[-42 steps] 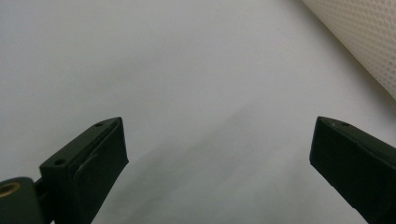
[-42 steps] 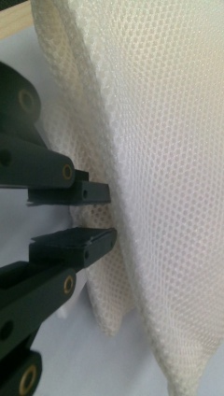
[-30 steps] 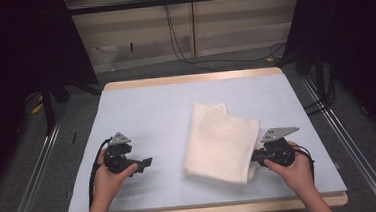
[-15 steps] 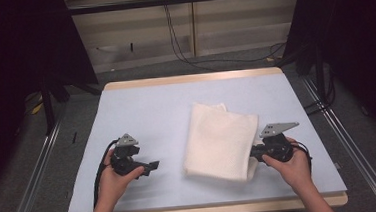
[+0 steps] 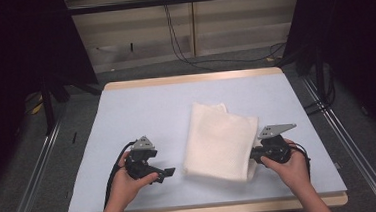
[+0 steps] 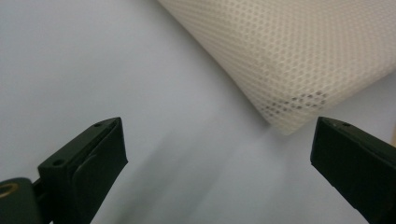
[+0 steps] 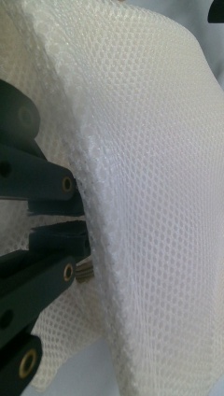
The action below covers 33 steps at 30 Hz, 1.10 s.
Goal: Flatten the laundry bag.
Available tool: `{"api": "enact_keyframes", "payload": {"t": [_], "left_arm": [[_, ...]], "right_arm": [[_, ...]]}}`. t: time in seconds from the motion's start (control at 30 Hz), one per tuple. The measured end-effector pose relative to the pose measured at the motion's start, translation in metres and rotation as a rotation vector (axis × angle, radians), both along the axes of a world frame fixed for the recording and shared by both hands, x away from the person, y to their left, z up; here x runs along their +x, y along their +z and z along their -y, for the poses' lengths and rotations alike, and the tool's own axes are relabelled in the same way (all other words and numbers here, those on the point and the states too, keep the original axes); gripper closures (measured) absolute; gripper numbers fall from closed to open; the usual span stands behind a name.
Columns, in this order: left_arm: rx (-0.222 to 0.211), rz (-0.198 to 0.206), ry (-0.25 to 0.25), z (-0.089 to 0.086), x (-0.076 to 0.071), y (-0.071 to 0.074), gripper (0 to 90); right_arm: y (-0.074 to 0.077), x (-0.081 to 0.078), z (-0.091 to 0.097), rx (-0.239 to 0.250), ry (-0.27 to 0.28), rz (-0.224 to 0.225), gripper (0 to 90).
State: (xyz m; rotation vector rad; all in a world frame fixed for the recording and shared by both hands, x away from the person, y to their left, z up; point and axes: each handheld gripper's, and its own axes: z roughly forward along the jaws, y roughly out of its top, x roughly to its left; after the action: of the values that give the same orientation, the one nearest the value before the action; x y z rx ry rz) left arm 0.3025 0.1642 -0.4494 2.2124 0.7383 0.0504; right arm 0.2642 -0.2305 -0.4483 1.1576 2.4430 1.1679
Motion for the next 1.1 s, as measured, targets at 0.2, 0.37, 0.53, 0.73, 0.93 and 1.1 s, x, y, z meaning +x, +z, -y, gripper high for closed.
{"api": "enact_keyframes", "payload": {"t": [0.2, 0.37, 0.53, 0.73, 0.93, 1.1], "left_arm": [[-0.025, -0.016, -0.065, 0.014, -0.005, -0.003, 1.5], [-0.018, -0.017, -0.114, 0.025, -0.009, -0.005, 1.5], [0.014, 0.01, -0.133, 0.037, -0.013, -0.011, 6.1], [0.02, 0.062, -0.091, 0.043, -0.01, -0.009, 22.8], [0.029, 0.095, -0.004, 0.039, 0.004, -0.009, 30.7], [0.014, 0.111, -0.025, 0.037, 0.005, -0.007, 30.4]], "right_arm": [[-0.002, -0.001, 0.001, 0.006, -0.007, -0.01, 83.7], [-0.004, 0.0, 0.001, 0.005, -0.01, -0.007, 83.3], [-0.006, 0.0, 0.001, 0.006, -0.014, -0.007, 82.3], [-0.007, 0.002, 0.001, 0.008, -0.022, -0.004, 81.5], [-0.008, 0.003, 0.005, 0.008, -0.039, -0.002, 80.9], [-0.01, 0.004, 0.008, 0.013, -0.053, -0.003, 80.1]]}}
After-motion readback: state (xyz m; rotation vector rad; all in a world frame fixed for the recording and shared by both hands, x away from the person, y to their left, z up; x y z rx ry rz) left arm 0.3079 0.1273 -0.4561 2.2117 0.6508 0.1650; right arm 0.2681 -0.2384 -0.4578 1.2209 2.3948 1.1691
